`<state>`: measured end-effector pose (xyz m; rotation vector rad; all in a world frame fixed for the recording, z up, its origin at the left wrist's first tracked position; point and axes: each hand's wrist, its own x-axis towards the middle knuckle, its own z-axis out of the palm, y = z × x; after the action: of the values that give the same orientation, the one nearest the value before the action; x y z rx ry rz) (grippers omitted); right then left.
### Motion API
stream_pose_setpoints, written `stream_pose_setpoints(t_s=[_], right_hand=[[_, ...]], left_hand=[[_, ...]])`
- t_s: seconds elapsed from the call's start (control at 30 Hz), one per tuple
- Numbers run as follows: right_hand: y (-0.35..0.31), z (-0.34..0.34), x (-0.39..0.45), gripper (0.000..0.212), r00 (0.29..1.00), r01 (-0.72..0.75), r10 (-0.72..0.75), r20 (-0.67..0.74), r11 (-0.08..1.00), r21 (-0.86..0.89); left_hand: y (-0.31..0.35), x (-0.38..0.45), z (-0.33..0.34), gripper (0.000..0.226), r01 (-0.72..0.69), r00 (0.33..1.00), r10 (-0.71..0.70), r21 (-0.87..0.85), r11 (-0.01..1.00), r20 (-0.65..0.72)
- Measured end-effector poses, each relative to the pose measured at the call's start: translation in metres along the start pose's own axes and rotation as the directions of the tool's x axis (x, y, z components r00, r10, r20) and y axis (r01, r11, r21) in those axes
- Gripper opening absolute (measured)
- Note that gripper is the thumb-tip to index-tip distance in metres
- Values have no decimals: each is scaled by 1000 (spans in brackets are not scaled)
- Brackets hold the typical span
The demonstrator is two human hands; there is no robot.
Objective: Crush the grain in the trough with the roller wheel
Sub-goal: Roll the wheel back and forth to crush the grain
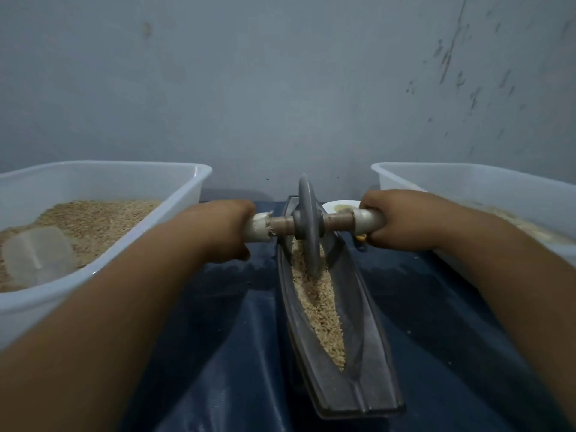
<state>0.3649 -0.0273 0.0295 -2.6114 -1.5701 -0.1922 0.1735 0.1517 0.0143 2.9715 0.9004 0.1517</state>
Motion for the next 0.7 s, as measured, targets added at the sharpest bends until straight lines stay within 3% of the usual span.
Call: stream_pose_setpoints(t_s=[0.07, 0.13, 0.23, 0.3, 0.37, 0.47, 0.53, 0.57, 0.63, 0.7], right_hand=[[-1, -12, -7, 23, 977, -16, 15, 214, 1000, 3], [-5, -24, -17, 24, 905, -37, 28, 426, 999, 13], [-11, -33, -27, 28, 827, -44, -22, 562, 994, 102], [-14, -30, -26, 26, 837, -30, -23, 546, 996, 89], [-14, -20, -17, 24, 907, -15, -5, 421, 999, 44], [-11, 6, -1, 21, 999, 3, -2, 37, 999, -47], [-10, 21, 6, 17, 979, -13, -15, -204, 990, -137], [-10, 25, 7, 15, 964, -20, -22, -263, 987, -159], [-7, 24, 9, 15, 979, -12, -21, -205, 987, -158], [-5, 12, 6, 21, 998, -6, 9, 58, 998, -59]], left_hand=[[4, -3, -9, 34, -26, 995, 26, 5, 1000, 97], [9, -10, -21, 29, -54, 965, 49, 11, 998, 258], [15, -19, -31, 28, -85, 906, 80, -6, 996, 415], [16, -19, -29, 26, -86, 907, 85, -16, 996, 412], [13, -14, -19, 25, -64, 950, 70, -30, 997, 303], [7, -1, 4, 21, 3, 999, -3, 7, 1000, -48], [6, 5, 15, 15, 28, 971, -15, 50, 998, -239], [6, 6, 16, 15, 24, 963, -9, 52, 998, -270], [7, 7, 10, 18, 2, 983, 8, 52, 999, -183], [10, 2, -5, 21, -22, 999, 22, 1, 1000, 32]])
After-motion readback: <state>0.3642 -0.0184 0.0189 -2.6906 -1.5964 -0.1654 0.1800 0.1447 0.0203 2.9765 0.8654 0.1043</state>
